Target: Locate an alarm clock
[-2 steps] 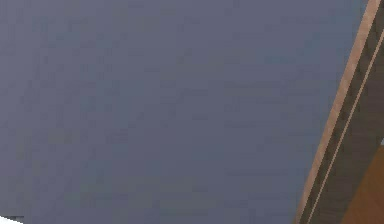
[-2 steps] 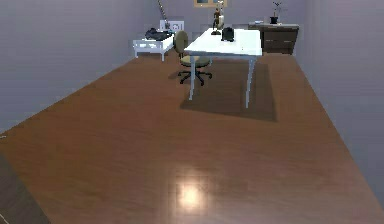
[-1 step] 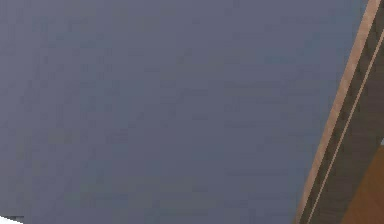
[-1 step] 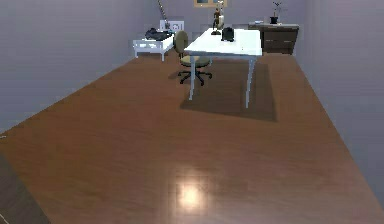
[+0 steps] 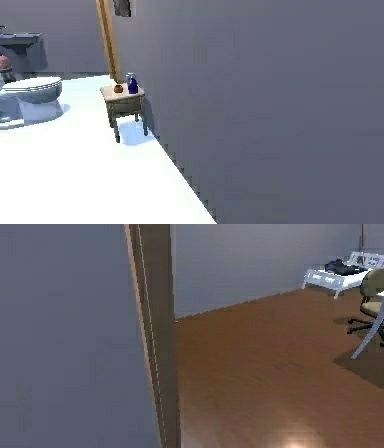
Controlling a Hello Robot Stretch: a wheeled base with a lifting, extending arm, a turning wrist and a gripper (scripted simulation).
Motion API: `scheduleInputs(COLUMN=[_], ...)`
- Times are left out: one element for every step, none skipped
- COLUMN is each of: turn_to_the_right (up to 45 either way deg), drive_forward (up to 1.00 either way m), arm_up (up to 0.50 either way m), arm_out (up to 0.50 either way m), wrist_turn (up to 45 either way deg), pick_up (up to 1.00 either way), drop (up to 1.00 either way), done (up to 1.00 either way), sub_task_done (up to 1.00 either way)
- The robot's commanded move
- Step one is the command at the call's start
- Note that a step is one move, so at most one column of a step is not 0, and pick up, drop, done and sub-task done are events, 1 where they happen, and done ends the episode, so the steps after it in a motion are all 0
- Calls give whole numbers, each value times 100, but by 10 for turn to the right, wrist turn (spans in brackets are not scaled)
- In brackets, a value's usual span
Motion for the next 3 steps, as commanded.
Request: scheduleInputs(turn_to_the_right=[270,-450,450], drive_forward=[0,0,0], arm_up=[0,0,0], arm_out=[0,0,0], wrist_turn=[0,0,0], pick_up=[0,0,0], drop=[0,0,0], done=[0,0,0], sub_task_done=[0,0,0])
